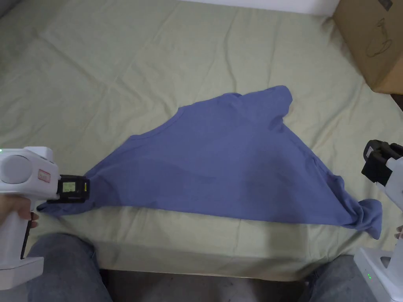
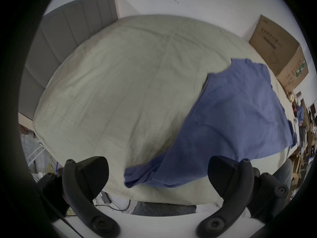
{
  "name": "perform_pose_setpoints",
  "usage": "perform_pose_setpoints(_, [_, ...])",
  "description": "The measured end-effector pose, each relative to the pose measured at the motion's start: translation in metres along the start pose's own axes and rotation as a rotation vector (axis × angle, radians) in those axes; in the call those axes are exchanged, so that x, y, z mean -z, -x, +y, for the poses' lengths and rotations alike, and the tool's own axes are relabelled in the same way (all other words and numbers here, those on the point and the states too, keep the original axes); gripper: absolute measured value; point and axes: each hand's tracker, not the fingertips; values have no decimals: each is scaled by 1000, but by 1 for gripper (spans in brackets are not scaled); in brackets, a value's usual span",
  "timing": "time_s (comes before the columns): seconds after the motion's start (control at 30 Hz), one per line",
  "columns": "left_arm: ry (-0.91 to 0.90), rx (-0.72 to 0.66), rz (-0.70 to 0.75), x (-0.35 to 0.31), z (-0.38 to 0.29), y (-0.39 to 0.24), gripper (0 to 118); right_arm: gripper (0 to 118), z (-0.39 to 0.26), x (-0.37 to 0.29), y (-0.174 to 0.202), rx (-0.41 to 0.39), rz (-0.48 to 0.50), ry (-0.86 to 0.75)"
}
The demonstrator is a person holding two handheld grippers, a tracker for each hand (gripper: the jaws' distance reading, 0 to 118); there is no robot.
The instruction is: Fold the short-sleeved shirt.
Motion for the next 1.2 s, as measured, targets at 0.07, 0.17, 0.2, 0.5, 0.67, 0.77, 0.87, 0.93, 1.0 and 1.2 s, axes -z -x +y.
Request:
perform_pose_setpoints(0.07, [25,30,10,9,-1,-8,105,0,-1,2,0,3,-2,11])
perform_pose_setpoints(0.17, [56,54,-22,17,-5,-15,52,0,-4,5,0,8,-13,26])
perform_pose_setpoints(0.2, [46,42,-57,16,-7,-20,38,0,-4,6,-1,11,-15,30])
perform_pose_setpoints(0.5, [-163,30,-99,-45,-14,-41,6,0,-2,11,-15,26,-25,85])
perform_pose_setpoints(0.67, [-289,-112,-175,-79,-18,-25,6,0,6,13,-37,22,-34,157])
perform_pose_setpoints(0.77, [-310,-169,-224,-90,-22,-24,6,20,8,22,-53,2,-68,241])
perform_pose_setpoints(0.87, [-305,-176,-222,-90,-25,-26,6,78,3,41,-71,-25,-84,396])
perform_pose_setpoints(0.93, [-297,-192,-217,-87,-26,-25,6,117,-7,54,-82,-12,-93,498])
perform_pose_setpoints(1.0, [-281,-209,-210,-83,-27,-27,6,117,-22,66,-90,-47,-90,545])
perform_pose_setpoints(1.2, [-271,-241,-210,-80,-29,-28,6,117,-63,95,-104,34,-156,704])
